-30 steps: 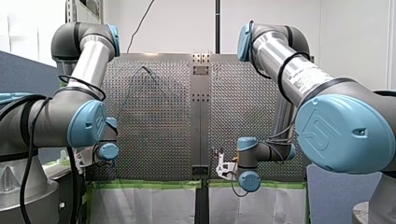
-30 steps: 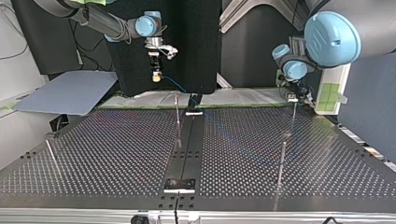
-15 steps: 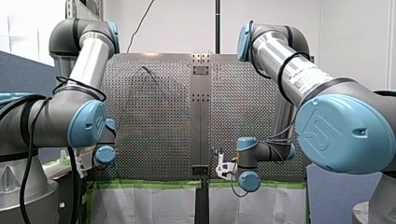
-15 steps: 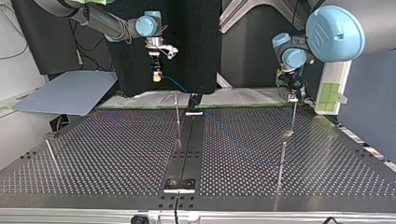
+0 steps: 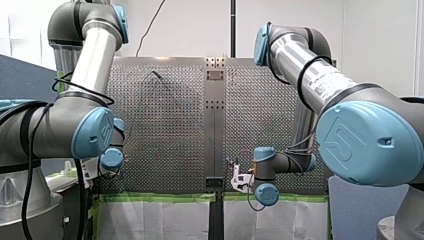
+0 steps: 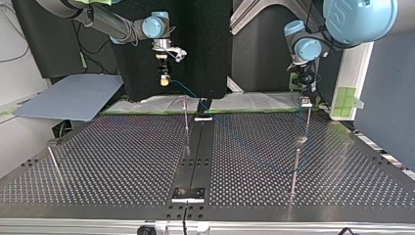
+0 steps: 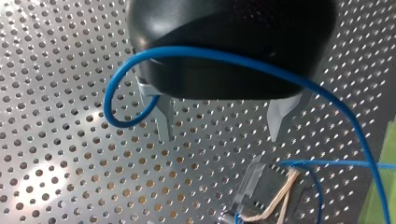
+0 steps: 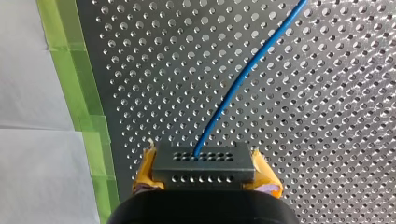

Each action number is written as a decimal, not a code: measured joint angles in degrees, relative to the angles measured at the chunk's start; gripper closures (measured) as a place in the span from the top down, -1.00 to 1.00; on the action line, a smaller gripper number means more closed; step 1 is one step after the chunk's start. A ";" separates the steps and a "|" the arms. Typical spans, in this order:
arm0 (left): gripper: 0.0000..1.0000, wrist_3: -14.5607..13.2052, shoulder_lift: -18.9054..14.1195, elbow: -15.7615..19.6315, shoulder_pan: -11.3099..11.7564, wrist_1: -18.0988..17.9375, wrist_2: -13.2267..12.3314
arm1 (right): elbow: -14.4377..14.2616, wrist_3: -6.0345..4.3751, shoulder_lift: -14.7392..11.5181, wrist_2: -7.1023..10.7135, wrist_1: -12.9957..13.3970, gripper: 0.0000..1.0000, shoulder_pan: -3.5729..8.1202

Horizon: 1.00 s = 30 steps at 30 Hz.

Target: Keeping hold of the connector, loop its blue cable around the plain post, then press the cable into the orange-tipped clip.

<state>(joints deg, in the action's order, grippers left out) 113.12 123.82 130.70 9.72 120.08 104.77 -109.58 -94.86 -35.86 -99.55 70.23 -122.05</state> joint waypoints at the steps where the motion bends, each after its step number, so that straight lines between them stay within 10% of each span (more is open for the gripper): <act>1: 1.00 0.39 -0.52 0.52 -0.07 0.05 0.03 | 0.00 -0.05 0.00 0.07 0.00 -1.00 0.00; 19: 1.00 9.83 -9.70 5.03 0.64 -8.35 3.75 | 0.02 -0.29 -0.04 0.94 0.23 -1.00 0.01; 30: 1.00 7.68 -10.10 5.05 1.27 -9.39 9.48 | 0.02 -0.34 0.00 1.36 0.44 -1.00 0.00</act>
<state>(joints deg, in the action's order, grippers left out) 120.80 113.72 135.75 10.99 110.69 114.25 -109.57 -95.20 -35.86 -98.20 70.67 -122.05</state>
